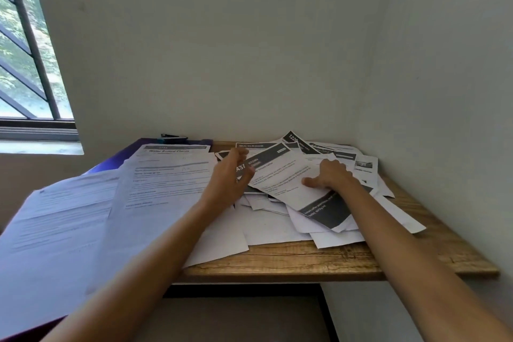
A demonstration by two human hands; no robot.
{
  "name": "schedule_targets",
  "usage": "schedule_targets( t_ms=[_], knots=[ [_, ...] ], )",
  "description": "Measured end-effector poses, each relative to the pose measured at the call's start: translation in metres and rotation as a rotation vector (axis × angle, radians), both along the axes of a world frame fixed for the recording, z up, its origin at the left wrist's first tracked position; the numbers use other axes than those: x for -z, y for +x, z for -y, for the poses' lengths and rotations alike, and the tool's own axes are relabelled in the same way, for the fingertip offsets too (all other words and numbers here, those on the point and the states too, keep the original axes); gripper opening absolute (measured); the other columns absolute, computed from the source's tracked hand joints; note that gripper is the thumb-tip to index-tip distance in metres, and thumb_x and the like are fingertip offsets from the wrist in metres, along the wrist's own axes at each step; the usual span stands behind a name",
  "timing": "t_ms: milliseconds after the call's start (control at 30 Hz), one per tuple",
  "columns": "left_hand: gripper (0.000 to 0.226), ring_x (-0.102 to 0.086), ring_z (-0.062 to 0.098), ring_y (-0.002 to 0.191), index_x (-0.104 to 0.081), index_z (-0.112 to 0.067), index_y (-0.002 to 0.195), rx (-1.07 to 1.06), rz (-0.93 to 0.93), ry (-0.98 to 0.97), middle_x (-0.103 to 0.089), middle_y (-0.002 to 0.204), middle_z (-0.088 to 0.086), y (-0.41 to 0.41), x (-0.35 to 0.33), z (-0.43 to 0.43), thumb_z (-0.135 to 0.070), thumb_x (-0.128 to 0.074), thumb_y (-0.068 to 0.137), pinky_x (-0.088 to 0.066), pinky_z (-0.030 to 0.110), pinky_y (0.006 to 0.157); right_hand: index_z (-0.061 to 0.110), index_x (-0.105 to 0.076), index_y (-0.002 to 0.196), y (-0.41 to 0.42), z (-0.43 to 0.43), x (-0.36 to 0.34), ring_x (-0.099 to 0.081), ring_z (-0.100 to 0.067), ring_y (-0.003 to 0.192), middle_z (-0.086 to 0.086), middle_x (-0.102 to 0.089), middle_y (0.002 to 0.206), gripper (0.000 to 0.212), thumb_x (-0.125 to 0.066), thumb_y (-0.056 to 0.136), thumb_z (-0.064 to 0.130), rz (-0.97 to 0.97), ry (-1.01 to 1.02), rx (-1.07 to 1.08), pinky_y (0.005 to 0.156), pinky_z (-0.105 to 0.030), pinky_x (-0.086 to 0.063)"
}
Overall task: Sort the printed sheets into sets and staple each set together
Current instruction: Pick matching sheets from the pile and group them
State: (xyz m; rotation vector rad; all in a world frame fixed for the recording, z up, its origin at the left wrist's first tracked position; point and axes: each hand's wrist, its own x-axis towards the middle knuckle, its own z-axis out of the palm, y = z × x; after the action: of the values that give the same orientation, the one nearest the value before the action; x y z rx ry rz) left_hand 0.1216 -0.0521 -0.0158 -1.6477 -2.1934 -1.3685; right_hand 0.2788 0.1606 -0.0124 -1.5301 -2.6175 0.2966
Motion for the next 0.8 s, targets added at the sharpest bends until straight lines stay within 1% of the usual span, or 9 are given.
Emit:
schedule_targets(
  t_ms=[200,300,467,533,567,633,700,733,800],
  knots=[
    [0.026,-0.056,0.009,0.098,-0.053,-0.014,0.119,-0.040,0.098,-0.029,-0.059,0.111,-0.006,-0.001,0.012,-0.002,-0.020,-0.060,0.094,-0.040,0.009,0.072,0.007,-0.040,0.137,0.005,-0.013,-0.001,-0.032,-0.037,0.134,-0.020,-0.035,0.146,0.110,-0.060,0.060,0.083,0.020,-0.047,0.045,0.111,-0.053,-0.027],
    [0.025,-0.058,0.012,0.096,-0.053,-0.016,0.117,-0.070,0.138,-0.047,-0.060,0.111,-0.004,-0.004,0.016,-0.005,-0.021,-0.060,0.094,-0.045,0.017,0.076,0.011,-0.039,0.137,0.007,-0.013,0.001,-0.037,-0.035,0.133,-0.015,-0.041,0.144,0.107,-0.069,0.058,0.077,-0.095,-0.053,0.071,0.110,-0.053,-0.024],
    [0.031,-0.056,0.012,0.093,-0.052,-0.011,0.120,-0.157,0.262,-0.011,-0.059,0.106,-0.001,-0.007,0.013,-0.005,-0.027,-0.060,0.094,-0.042,0.011,0.069,0.012,-0.065,0.112,0.017,-0.014,-0.008,-0.059,-0.032,0.106,-0.010,-0.064,0.114,0.045,-0.079,0.075,0.034,-0.384,0.078,0.054,0.083,-0.035,-0.046],
    [0.044,-0.054,0.013,0.097,-0.049,-0.009,0.127,-0.177,0.315,-0.007,-0.055,0.109,-0.001,-0.007,0.011,-0.005,-0.036,-0.059,0.094,-0.044,0.019,0.078,0.014,-0.069,0.086,0.024,-0.010,-0.015,-0.062,-0.031,0.090,-0.009,-0.066,0.091,0.012,-0.073,0.079,0.023,-0.545,0.106,0.032,0.069,-0.032,-0.043],
    [0.052,-0.053,0.015,0.103,-0.046,-0.009,0.132,-0.186,0.356,-0.003,-0.054,0.113,-0.001,-0.009,0.011,-0.006,-0.042,-0.058,0.093,-0.044,0.024,0.086,0.013,-0.067,0.080,0.027,-0.010,-0.018,-0.062,-0.030,0.083,-0.008,-0.066,0.085,0.009,-0.071,0.081,0.021,-0.634,0.093,0.021,0.066,-0.032,-0.043],
    [0.073,-0.053,0.019,0.114,-0.041,-0.010,0.138,-0.152,0.540,-0.017,-0.054,0.123,0.000,-0.012,0.009,-0.007,-0.059,-0.057,0.087,-0.044,0.032,0.097,0.007,-0.071,0.088,0.031,-0.013,-0.021,-0.064,-0.028,0.081,-0.011,-0.068,0.087,0.011,-0.070,0.084,0.017,-0.854,-0.014,0.022,0.075,-0.036,-0.050],
    [0.088,-0.058,0.019,0.107,-0.046,-0.010,0.133,-0.045,0.798,0.005,-0.059,0.125,0.010,-0.013,0.004,-0.008,-0.075,-0.055,0.075,-0.047,0.037,0.100,0.005,-0.070,0.096,0.032,-0.011,-0.022,-0.065,-0.029,0.089,-0.012,-0.069,0.097,0.014,-0.071,0.084,0.014,-1.046,-0.187,0.036,0.089,-0.039,-0.053],
    [0.080,-0.060,0.018,0.103,-0.049,-0.009,0.126,0.003,0.921,0.034,-0.060,0.123,0.014,-0.011,0.000,-0.007,-0.073,-0.053,0.078,-0.049,0.036,0.097,0.003,-0.069,0.099,0.030,-0.010,-0.021,-0.065,-0.029,0.093,-0.014,-0.069,0.102,0.017,-0.070,0.085,0.012,-1.111,-0.280,0.036,0.092,-0.039,-0.052],
    [0.064,-0.057,0.025,0.116,-0.046,-0.005,0.132,0.052,1.123,0.095,-0.055,0.131,0.013,-0.012,-0.005,-0.008,-0.055,-0.049,0.092,-0.047,0.036,0.101,-0.006,-0.065,0.108,0.022,-0.002,-0.018,-0.065,-0.025,0.088,-0.017,-0.066,0.109,0.025,-0.067,0.086,0.006,-1.201,-0.472,0.019,0.091,-0.035,-0.050]
  ],
)
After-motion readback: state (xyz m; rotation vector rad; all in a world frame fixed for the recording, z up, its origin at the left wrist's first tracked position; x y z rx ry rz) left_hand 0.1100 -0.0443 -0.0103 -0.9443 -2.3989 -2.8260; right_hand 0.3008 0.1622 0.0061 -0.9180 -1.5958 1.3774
